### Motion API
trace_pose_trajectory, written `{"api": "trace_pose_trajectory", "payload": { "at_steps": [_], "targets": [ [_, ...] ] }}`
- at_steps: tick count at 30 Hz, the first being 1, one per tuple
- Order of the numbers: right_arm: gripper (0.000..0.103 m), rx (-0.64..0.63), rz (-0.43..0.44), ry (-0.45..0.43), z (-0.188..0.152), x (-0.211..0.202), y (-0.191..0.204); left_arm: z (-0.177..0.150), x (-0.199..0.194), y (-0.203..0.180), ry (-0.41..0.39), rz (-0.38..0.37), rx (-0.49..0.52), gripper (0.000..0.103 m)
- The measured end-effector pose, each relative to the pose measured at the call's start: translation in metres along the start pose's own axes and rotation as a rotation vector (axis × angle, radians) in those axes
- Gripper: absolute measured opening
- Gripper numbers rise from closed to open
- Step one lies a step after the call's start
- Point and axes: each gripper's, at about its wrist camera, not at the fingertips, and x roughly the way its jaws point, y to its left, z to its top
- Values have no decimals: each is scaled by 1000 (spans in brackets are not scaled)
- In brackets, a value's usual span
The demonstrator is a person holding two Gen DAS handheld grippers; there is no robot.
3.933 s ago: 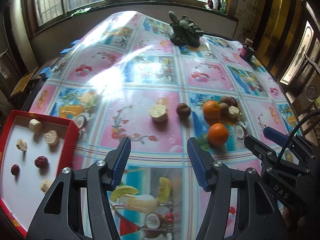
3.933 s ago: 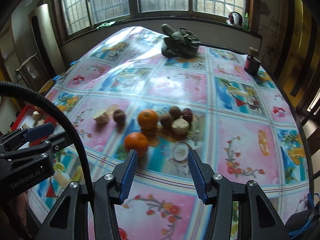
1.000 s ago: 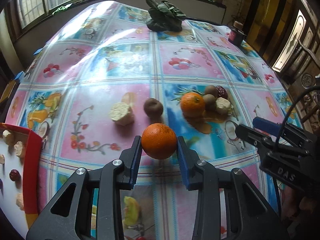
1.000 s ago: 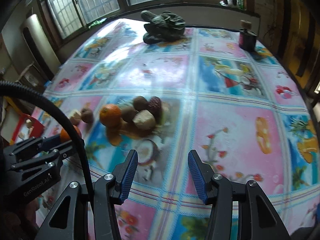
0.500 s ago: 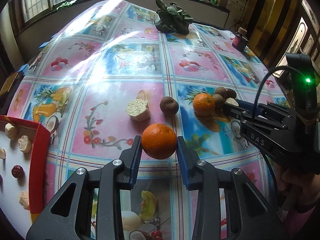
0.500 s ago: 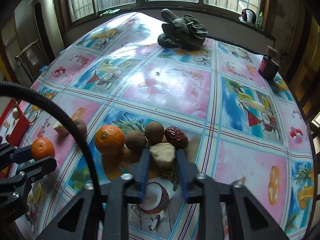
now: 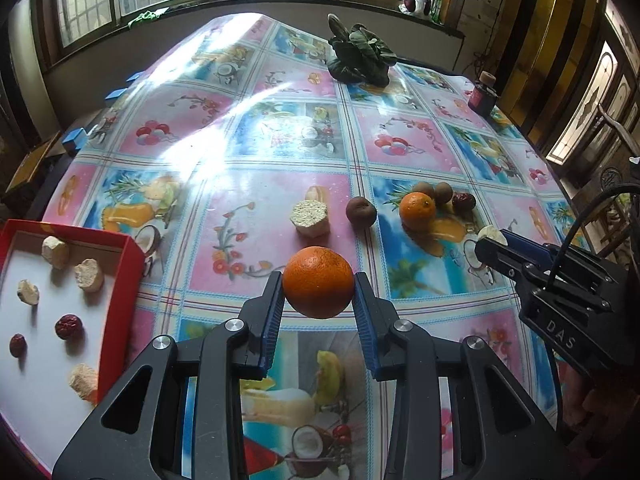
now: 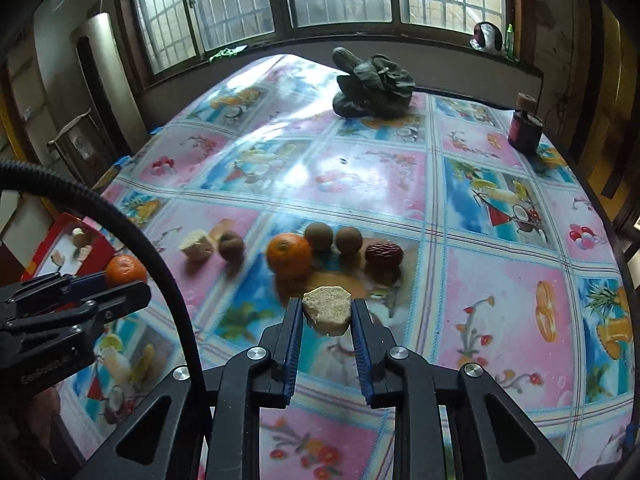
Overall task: Organize fruits
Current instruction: 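Carry the orange and the beige slice over the red tray with both grippers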
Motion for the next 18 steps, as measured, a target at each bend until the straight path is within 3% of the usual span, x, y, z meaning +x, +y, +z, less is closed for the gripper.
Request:
{"api": "trace_pose_trajectory", "payload": {
  "at_steps": [18],
  "targets": [
    [23,-127,84,-8,3,-6,94,-9,-37,60,-53,93,-65,34]
  ]
}}
